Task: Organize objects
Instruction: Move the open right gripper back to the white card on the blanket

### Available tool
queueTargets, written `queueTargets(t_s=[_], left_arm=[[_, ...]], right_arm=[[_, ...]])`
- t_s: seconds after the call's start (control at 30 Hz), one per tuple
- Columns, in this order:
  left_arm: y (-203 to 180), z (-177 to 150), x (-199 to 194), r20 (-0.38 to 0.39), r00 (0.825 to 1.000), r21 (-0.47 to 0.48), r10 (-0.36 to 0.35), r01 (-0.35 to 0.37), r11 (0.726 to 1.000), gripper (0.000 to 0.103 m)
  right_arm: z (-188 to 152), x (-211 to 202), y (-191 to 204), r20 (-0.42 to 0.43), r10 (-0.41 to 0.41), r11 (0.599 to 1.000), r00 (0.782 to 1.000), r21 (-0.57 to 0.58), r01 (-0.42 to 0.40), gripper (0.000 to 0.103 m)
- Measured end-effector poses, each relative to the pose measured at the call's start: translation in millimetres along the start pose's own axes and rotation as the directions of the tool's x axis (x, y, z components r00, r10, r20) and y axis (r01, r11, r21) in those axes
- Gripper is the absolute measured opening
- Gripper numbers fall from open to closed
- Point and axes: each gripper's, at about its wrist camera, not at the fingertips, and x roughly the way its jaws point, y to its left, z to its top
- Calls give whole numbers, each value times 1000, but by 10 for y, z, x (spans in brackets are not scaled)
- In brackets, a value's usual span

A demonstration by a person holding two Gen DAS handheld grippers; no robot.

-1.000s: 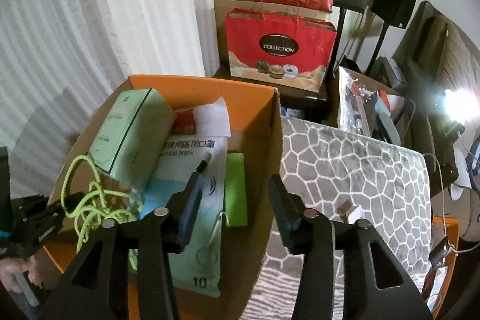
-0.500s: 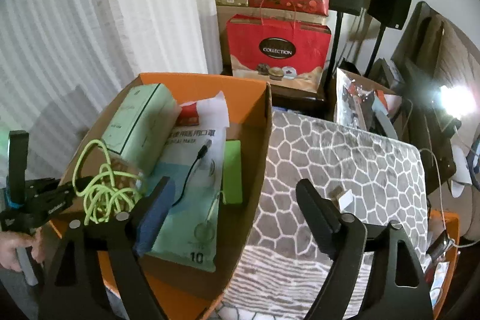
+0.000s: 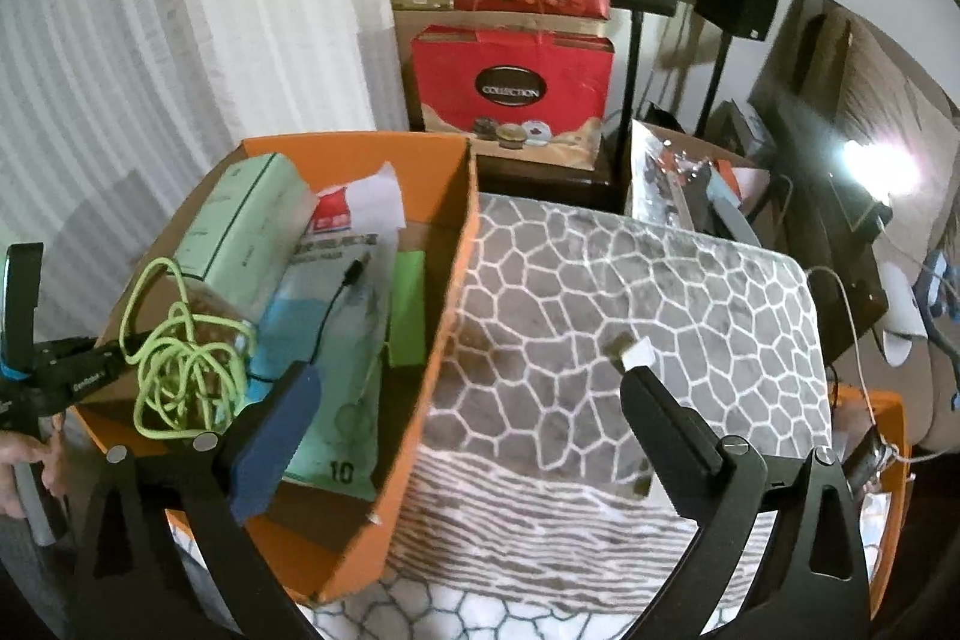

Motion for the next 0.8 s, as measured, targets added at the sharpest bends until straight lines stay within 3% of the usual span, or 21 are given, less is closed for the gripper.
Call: queueTargets(t_s=[0.8], left_arm=[[-11,-5,-12,-2,1000,3,9,-9,1000,3]], right_arm=[[-442,25,-1021,-73,-43,987,996,152,54,102]])
